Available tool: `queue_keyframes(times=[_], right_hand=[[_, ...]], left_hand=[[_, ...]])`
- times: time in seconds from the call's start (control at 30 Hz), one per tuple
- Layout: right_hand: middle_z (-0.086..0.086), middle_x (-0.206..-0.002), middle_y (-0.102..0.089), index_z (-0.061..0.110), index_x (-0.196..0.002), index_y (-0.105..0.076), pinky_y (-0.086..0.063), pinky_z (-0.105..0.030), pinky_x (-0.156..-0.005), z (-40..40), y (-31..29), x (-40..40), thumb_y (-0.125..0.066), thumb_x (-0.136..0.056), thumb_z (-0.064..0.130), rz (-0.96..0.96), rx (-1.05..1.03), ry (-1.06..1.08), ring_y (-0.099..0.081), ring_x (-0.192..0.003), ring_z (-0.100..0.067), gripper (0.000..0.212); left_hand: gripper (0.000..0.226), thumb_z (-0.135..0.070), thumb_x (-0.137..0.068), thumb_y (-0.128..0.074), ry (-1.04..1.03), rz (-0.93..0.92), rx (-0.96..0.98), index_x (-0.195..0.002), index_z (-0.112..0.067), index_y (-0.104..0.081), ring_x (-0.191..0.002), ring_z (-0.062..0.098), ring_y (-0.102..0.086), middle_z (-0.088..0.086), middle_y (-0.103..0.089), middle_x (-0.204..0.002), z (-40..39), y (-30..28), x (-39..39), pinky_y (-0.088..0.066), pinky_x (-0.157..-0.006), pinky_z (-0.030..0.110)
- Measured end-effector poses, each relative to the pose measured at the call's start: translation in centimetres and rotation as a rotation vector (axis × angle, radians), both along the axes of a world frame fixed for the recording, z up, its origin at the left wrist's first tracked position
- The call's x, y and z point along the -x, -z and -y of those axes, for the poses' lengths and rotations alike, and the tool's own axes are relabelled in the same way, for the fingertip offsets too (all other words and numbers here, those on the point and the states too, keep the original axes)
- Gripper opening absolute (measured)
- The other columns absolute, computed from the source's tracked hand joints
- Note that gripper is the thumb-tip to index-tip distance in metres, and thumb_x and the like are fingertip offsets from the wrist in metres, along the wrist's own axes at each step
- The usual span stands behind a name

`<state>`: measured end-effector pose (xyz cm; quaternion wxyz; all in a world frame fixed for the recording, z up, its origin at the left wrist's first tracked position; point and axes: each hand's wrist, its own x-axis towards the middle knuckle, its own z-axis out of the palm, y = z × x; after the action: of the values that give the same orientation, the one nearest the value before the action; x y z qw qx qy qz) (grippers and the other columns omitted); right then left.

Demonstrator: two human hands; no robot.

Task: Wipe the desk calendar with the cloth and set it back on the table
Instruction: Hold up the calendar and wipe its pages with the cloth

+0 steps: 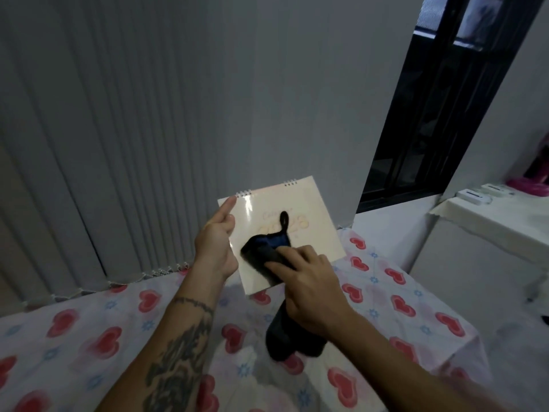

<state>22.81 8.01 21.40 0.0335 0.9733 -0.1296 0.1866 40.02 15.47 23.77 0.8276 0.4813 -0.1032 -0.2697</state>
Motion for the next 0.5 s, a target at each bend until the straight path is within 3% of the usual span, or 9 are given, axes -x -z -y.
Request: queue_keyframes(times=[0.07, 0.17, 0.3, 0.4, 0.5], right_hand=[[-0.002, -0.134, -0.054, 0.024, -0.129, -0.059, -0.044, -0.042, -0.074, 1.5, -0.7, 0.2, -0.038, -0.077, 0.021, 0.033, -0.027, 0.101, -0.049, -0.102, -0.03, 0.055], [-0.004, -0.135, -0.053, 0.023, -0.133, -0.055, -0.042, -0.04, -0.074, 1.9, -1.4, -0.1, -0.049, -0.081, 0.018, 0.096, -0.038, 0.192, -0.047, -0.103, -0.03, 0.052], [-0.007, -0.133, -0.053, 0.027, -0.138, -0.047, -0.046, -0.042, -0.073, -0.6, -1.7, -1.0, -0.045, -0.08, 0.027, 0.075, -0.016, 0.044, -0.049, -0.099, -0.031, 0.058], [-0.009, -0.141, -0.045, 0.031, -0.15, -0.026, -0.046, -0.044, -0.077, -0.8, -2.0, -1.4, -0.047, -0.084, 0.031, 0.059, -0.022, 0.042, -0.047, -0.104, -0.031, 0.069], [-0.01, -0.155, -0.029, 0.028, -0.15, -0.029, -0.044, -0.043, -0.081, -1.0, -2.0, -1.7, -0.049, -0.087, 0.033, 0.069, 0.016, 0.114, -0.043, -0.109, -0.032, 0.066]], left_hand=[[0.039, -0.011, -0.103, -0.043, -0.006, 0.0, 0.008, -0.126, -0.03, -0.068, -0.129, 0.016, -0.05, 0.005, -0.05, -0.147, -0.2, -0.1, -0.5, -0.043, -0.109, 0.04], [0.039, -0.009, -0.102, -0.044, 0.007, 0.005, 0.009, -0.117, -0.031, -0.073, -0.119, 0.021, -0.06, 0.004, -0.059, -0.135, -0.2, -0.3, -0.1, -0.057, -0.092, 0.04], [0.04, -0.007, -0.101, -0.044, 0.024, 0.039, 0.004, -0.121, -0.029, -0.071, -0.135, 0.021, -0.045, 0.005, -0.048, -0.148, 0.7, -1.0, 1.0, -0.039, -0.114, 0.044], [0.042, -0.005, -0.101, -0.042, 0.038, 0.029, 0.02, -0.123, -0.027, -0.07, -0.137, 0.023, -0.043, 0.006, -0.046, -0.149, 0.7, -1.5, 1.5, -0.041, -0.113, 0.044], [0.042, -0.004, -0.101, -0.042, 0.045, 0.044, 0.033, -0.114, -0.028, -0.074, -0.134, 0.021, -0.047, 0.004, -0.051, -0.145, 0.5, -2.0, 2.0, -0.045, -0.109, 0.04]])
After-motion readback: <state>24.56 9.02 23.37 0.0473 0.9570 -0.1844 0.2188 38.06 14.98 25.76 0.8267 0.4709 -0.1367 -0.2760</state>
